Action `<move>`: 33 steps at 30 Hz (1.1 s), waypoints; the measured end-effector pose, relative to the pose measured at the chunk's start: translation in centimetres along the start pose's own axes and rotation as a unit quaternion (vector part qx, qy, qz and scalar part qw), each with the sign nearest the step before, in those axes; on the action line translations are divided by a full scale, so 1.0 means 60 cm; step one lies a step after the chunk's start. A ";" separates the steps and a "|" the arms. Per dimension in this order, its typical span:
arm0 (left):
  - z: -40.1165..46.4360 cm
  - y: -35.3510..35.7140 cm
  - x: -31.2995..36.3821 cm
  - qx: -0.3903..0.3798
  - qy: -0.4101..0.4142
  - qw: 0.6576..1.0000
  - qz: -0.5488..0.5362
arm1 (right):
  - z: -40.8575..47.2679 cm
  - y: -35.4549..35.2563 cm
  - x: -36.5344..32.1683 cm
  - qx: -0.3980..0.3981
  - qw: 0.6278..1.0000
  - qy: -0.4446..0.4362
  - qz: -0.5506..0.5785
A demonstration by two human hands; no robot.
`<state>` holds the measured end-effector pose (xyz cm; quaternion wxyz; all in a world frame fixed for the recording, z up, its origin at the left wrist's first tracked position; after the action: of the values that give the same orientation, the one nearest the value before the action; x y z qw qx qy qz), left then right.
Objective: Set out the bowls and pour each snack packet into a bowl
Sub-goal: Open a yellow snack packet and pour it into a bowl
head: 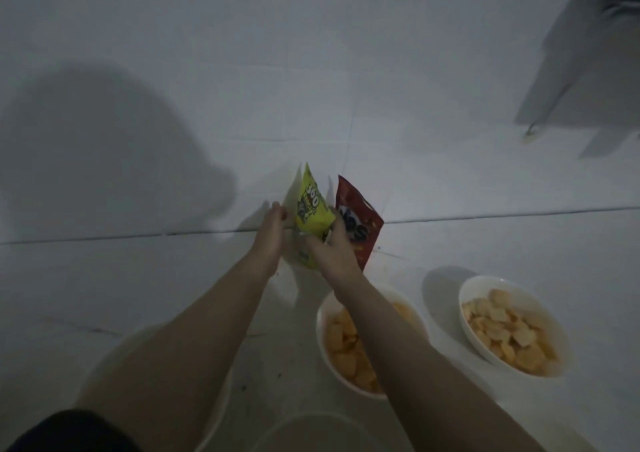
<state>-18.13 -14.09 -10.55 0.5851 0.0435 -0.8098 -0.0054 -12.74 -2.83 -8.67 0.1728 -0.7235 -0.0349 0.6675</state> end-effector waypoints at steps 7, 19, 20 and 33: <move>0.009 0.035 0.005 -0.082 0.088 0.992 0.028 | 0.025 -0.012 -0.004 0.017 0.997 -0.074 0.035; -0.213 0.008 0.117 0.050 0.275 0.951 0.128 | -0.143 -0.078 -0.122 0.109 0.966 -0.126 0.196; -0.243 0.015 0.123 0.053 0.282 0.950 0.126 | -0.167 -0.091 -0.131 0.118 0.965 -0.131 0.193; -0.565 0.229 0.037 -0.159 0.244 0.956 0.028 | -0.457 -0.370 -0.081 0.191 0.954 -0.137 0.188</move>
<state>12.45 0.85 3.03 0.7643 -0.0727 -0.6316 -0.1075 17.56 11.03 3.90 0.1726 -0.5721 0.2070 0.7746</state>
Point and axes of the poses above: each hand's wrist, its own z-axis towards the middle knuckle, its own y-axis out of the palm, x = y × z, the point moved 6 cm from there along z, towards the middle knuckle, and after that the axes turned 1 degree about x, right-handed, at the moved point
